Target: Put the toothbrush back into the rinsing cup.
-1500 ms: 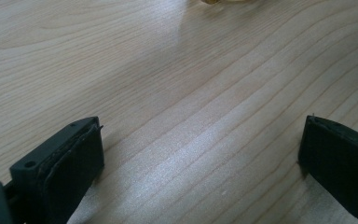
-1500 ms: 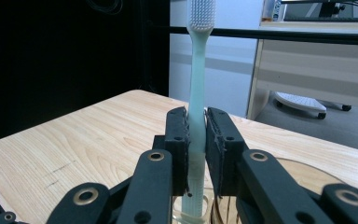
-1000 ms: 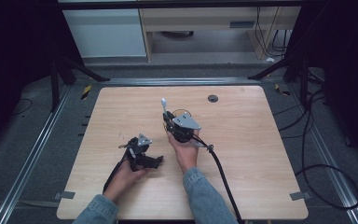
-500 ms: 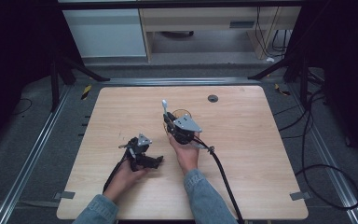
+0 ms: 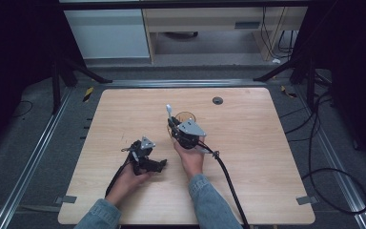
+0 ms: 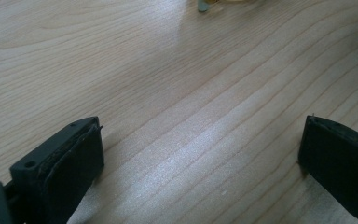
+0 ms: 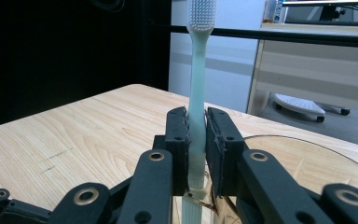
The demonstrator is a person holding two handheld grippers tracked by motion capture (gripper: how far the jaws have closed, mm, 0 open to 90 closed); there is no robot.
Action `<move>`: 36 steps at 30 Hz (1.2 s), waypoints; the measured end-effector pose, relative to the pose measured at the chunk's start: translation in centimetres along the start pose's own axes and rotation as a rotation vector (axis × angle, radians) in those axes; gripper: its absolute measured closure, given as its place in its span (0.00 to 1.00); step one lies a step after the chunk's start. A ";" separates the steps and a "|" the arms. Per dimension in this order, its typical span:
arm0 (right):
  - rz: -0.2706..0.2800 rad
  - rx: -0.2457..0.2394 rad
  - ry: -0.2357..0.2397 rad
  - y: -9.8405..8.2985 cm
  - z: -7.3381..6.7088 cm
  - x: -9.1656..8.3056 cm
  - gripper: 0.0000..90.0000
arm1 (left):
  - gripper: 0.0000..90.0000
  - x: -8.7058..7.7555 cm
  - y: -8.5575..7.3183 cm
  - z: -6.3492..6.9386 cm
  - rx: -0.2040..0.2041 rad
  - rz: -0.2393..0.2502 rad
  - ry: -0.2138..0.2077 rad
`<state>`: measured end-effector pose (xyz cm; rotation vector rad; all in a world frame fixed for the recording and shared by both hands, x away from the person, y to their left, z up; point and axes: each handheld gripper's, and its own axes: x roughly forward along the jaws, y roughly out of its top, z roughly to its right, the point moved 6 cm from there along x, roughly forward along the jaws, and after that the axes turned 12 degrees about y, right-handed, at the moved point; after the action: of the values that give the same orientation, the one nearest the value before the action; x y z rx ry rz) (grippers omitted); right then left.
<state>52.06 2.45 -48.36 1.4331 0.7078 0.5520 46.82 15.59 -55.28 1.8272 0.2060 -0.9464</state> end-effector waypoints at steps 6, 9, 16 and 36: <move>-0.017 -0.012 0.005 -0.1 -0.1 0.1 0.88 | 0.00 0.0 0.0 0.0 0.000 0.000 0.000; -0.022 -0.011 0.006 0.0 0.0 0.1 0.88 | 0.00 0.0 0.0 0.0 0.000 0.000 0.000; -0.040 -0.022 0.016 0.1 -0.2 0.3 0.88 | 0.00 0.0 0.0 0.0 0.000 0.000 0.000; -0.084 -0.031 0.002 1.2 -0.2 -0.4 0.67 | 0.00 0.0 0.0 0.0 0.000 0.000 0.000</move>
<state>51.79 2.38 -47.12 1.3677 0.7550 0.4973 46.82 15.59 -55.28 1.8275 0.2059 -0.9467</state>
